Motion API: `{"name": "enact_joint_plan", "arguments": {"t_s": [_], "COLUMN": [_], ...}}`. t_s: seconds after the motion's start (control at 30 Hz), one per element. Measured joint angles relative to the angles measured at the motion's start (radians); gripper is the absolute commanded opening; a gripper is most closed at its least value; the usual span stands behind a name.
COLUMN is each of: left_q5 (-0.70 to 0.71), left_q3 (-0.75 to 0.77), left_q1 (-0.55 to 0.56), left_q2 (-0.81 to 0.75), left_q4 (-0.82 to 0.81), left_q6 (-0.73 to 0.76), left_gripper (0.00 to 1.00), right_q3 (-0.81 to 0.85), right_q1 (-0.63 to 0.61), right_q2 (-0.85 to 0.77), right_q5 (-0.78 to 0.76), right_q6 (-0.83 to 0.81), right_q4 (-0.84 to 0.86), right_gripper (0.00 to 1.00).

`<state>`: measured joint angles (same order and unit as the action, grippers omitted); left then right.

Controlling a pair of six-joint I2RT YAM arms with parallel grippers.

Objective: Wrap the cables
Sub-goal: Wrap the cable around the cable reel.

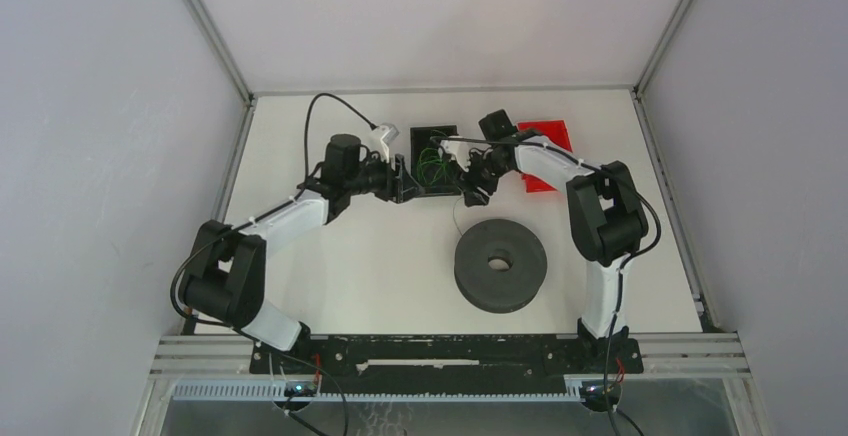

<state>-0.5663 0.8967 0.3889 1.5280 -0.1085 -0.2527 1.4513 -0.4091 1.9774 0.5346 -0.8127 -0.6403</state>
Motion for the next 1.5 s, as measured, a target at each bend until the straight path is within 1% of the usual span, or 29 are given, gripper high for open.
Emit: {"name": "enact_joint_plan", "arguments": {"t_s": [0.13, 0.23, 0.33, 0.5, 0.57, 0.8, 0.97, 1.13, 1.27, 1.5], "left_q5": [-0.012, -0.016, -0.019, -0.022, -0.023, -0.024, -0.023, -0.022, -0.023, -0.034], "left_q3": [-0.001, -0.001, -0.001, -0.001, -0.001, -0.001, -0.001, -0.001, -0.001, 0.003], "left_q1": [-0.009, -0.013, -0.016, -0.021, -0.022, -0.026, -0.027, -0.027, -0.027, -0.028], "left_q2": [-0.001, -0.001, -0.001, -0.001, -0.001, -0.001, -0.009, -0.023, -0.025, -0.039], "left_q4": [-0.003, -0.006, -0.010, -0.016, -0.018, -0.022, -0.021, -0.019, -0.001, 0.065], "left_q6": [-0.006, -0.011, -0.013, -0.020, -0.020, -0.021, -0.019, -0.016, 0.000, 0.053], "left_gripper": [0.59, 0.60, 0.60, 0.60, 0.60, 0.60, 0.61, 0.61, 0.62, 0.62], "right_q3": [0.000, 0.000, 0.000, 0.000, 0.000, -0.040, -0.129, -0.227, -0.346, -0.559], "right_q1": [-0.020, -0.031, -0.035, -0.036, -0.033, 0.013, 0.101, 0.204, 0.279, 0.325], "right_q2": [0.015, 0.029, 0.042, 0.044, 0.044, 0.030, -0.043, -0.157, -0.274, -0.459], "right_q5": [-0.031, -0.057, -0.078, -0.092, -0.095, -0.102, -0.137, -0.163, -0.193, -0.222], "right_q6": [-0.021, -0.031, -0.040, -0.045, -0.042, -0.021, 0.008, 0.031, 0.034, 0.034], "right_q4": [0.001, 0.002, 0.006, 0.014, 0.016, 0.031, 0.029, 0.029, 0.026, 0.016], "right_gripper": [0.57, 0.50, 0.37, 0.08, 0.00, 0.00, 0.00, 0.00, 0.00, 0.00]}}
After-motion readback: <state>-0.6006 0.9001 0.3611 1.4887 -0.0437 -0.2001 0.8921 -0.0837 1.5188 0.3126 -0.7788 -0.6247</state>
